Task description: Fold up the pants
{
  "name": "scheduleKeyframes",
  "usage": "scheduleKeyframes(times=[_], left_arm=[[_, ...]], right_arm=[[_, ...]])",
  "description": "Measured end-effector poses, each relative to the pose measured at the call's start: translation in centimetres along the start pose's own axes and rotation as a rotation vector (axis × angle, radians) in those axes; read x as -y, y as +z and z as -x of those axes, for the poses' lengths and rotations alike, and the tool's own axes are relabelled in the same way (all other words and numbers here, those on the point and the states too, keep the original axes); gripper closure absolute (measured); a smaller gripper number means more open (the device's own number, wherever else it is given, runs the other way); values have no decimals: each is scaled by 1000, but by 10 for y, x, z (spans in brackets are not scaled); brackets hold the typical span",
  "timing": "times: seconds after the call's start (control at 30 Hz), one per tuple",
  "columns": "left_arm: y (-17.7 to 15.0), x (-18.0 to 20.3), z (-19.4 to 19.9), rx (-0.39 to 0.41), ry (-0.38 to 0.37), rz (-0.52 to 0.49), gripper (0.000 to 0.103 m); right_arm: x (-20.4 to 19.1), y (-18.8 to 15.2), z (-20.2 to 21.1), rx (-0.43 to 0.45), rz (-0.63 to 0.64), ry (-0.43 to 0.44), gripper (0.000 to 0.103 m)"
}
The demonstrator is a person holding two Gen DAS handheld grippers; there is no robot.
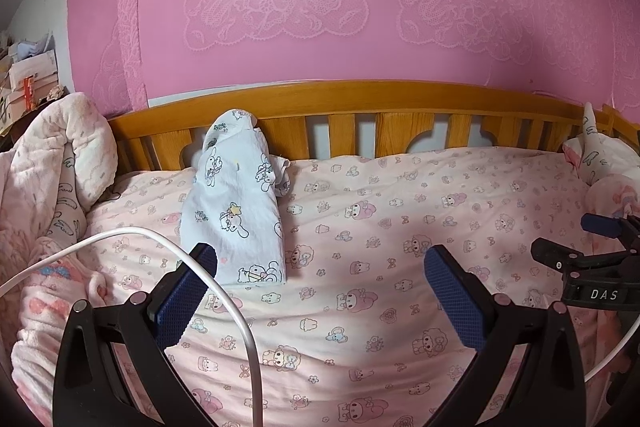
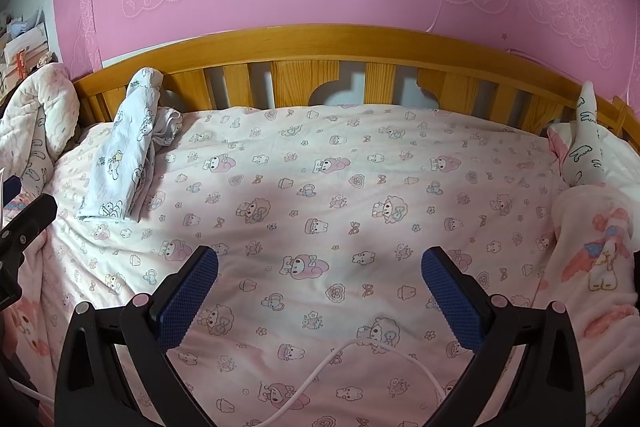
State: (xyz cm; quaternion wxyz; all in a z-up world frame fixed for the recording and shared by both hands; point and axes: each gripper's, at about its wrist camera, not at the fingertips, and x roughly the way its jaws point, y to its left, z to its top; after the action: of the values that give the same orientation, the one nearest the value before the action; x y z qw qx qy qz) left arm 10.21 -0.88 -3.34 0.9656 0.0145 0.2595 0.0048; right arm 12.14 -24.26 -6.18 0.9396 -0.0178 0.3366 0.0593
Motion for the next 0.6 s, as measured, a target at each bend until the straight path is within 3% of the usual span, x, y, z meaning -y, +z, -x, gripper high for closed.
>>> scheduleKeyframes(times=[0.6], left_arm=[[0,-1,-2,-8,-3,4,0]], right_arm=[[0,-1,-1,-2,3,0,1]])
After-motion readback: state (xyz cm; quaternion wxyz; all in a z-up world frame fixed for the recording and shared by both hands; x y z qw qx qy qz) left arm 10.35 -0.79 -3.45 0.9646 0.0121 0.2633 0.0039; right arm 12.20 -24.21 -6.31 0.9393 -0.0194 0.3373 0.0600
